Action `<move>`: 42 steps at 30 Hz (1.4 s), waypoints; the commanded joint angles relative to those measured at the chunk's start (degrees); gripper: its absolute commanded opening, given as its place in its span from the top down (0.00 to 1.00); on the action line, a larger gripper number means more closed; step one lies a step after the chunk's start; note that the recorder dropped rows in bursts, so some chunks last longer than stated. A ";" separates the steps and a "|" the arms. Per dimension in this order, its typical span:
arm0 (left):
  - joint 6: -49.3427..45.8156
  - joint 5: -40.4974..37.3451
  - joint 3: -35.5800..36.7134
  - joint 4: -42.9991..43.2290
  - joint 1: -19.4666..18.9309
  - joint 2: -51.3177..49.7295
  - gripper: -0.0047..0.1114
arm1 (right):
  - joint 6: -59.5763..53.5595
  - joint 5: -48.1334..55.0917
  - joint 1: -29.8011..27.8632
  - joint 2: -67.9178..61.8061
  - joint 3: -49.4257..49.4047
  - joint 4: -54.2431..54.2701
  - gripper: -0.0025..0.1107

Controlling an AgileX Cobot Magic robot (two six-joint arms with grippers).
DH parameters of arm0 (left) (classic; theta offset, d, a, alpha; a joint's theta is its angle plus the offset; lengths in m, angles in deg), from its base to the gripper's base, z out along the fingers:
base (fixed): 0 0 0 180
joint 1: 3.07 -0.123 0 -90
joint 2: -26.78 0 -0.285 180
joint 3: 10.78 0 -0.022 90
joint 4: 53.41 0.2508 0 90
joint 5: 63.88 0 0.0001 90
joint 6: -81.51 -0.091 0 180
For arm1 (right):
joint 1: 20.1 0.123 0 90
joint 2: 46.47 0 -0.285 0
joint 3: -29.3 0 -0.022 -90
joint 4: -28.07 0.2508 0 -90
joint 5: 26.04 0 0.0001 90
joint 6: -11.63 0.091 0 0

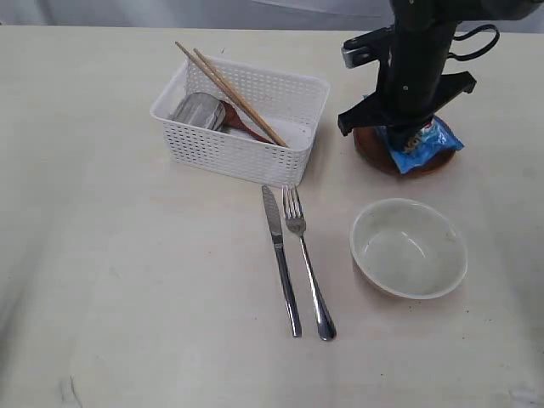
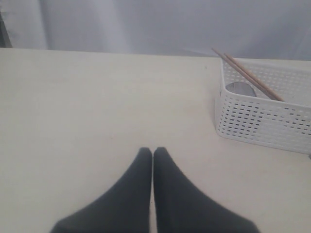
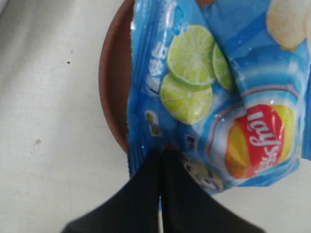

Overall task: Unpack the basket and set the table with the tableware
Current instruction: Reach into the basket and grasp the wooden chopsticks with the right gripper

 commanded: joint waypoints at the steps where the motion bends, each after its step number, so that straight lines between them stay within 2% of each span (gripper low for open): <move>1: 0.30 0.57 0.08 -0.02 0.16 -0.17 0.95 | -6.69 0.39 0.12 3.56 0.01 4.27 0.98; 9: 0.30 0.57 0.08 -0.02 0.16 -0.17 0.95 | -17.56 -0.41 0.12 11.51 0.01 17.35 0.96; 11: 0.30 0.57 0.08 -0.02 0.16 -0.17 0.95 | -19.78 -0.41 0.28 12.73 0.01 20.88 0.86; 15: 0.30 0.57 0.08 -0.02 0.16 -0.17 0.95 | -21.10 -0.90 2.42 13.27 1.22 26.83 0.56; 17: 0.30 0.57 0.08 -0.02 0.16 -0.17 0.95 | -20.30 -3.18 5.06 13.01 2.50 26.94 0.50; 23: 0.30 0.57 0.08 -0.02 0.16 -0.17 0.95 | -17.17 -7.34 12.46 8.41 10.50 25.61 0.50; 26: 0.30 0.57 0.08 -0.02 0.16 -0.17 0.95 | -12.43 -6.34 14.32 3.59 16.79 19.86 0.50; 29: 0.30 0.57 0.08 -0.02 0.16 -0.17 0.95 | -9.35 -2.04 14.78 -2.64 23.17 14.91 0.50; 33: 0.30 0.57 0.08 -0.02 0.16 -0.17 0.95 | -9.01 5.47 14.78 -12.65 33.03 14.29 0.50; 42: 0.30 0.57 0.08 -0.02 0.16 -0.17 0.95 | -5.45 -1.56 14.78 -20.18 36.12 4.25 0.50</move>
